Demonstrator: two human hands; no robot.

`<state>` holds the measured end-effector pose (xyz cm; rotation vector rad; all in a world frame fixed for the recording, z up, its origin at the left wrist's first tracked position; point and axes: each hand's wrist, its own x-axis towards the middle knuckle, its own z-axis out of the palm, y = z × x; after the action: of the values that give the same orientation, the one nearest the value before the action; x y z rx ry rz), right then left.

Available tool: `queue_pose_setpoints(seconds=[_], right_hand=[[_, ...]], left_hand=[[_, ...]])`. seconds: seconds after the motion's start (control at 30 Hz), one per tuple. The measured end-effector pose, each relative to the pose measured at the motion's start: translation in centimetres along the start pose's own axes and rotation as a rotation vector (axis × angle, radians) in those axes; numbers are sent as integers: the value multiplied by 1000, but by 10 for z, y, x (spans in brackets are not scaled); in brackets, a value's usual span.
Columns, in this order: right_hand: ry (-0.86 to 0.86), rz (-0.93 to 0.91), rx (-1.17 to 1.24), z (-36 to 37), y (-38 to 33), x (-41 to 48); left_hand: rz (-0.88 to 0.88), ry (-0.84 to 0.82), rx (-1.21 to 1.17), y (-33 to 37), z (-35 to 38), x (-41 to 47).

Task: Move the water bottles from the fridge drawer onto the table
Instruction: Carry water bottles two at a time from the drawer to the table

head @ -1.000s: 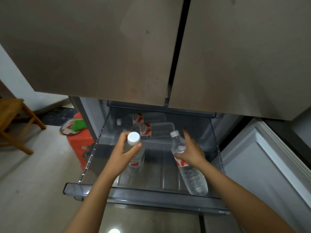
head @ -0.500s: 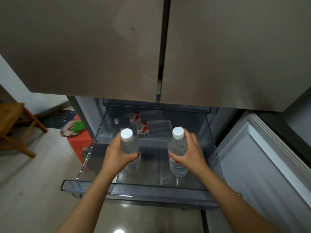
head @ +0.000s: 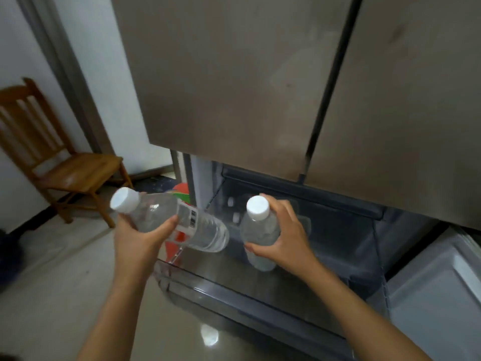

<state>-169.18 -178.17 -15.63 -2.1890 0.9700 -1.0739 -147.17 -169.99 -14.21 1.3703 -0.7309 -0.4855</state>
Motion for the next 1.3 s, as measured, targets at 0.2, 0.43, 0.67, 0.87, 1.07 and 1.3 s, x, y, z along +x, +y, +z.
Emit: queue_pose_setpoints(seconds=[0.2,0.43,0.67,0.87,1.07,1.3], right_hand=[[12,-291,272,35,-71,46],[-423,-268,613,87,-130,59],[-789,-224,464,182,-127,38],[-958,-370,327,208,-112,13],[-1071,-493,319,202,-119,-5],[-1164,-578,344,194,-163,-44]], left_hand=[[52,422,66,34,-96,-16],[36,686,245,46,-166,-63],[-166,702,366,14,-206,-104],[-328,792,355,-15,-204,-163],[-391,872,391,-9,-205,-229],[-268,1017,401,38,-210,-282]])
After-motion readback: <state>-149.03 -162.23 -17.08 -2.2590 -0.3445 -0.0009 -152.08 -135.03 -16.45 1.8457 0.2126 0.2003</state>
